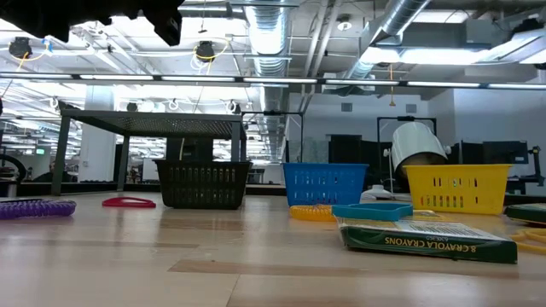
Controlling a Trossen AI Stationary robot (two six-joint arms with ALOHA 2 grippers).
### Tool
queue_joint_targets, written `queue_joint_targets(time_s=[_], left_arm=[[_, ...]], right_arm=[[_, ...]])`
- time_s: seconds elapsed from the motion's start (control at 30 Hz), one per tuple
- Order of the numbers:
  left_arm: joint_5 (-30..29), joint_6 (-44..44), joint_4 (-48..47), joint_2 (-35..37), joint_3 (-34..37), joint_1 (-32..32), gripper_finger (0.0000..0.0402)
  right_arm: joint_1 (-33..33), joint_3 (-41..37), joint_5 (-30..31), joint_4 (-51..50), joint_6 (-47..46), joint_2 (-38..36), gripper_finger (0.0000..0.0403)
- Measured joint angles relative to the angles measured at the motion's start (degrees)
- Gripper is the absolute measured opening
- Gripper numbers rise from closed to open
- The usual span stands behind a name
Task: Pick & Place Office Desk Supplies
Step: Put the orange stretchable key holder into the yellow basket
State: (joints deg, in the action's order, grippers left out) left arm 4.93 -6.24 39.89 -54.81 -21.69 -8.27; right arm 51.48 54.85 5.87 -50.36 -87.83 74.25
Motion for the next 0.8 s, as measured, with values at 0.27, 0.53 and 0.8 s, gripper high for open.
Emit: queue_joint_targets(time_s=[0.27, 0.53, 0.8], left_arm=[[-0.2, 1.5, 1.6, 0.0, 0.0, 0.0, 0.0140], [-0.2, 3.4, 2.1, 0.0, 0.0, 0.0, 0.0140], [-0.2, 3.5, 3.7, 0.0, 0.0, 0.0, 0.0140]], right_arm=[[3.7, 4.0, 0.2, -0.6, -7.9, 9.2, 0.0001], [6.9, 4.3, 0.1, -0.4, -17.1, 15.6, 0.0014], [7.6, 4.3, 0.0, 1.7, -20.2, 20.0, 0.0100]])
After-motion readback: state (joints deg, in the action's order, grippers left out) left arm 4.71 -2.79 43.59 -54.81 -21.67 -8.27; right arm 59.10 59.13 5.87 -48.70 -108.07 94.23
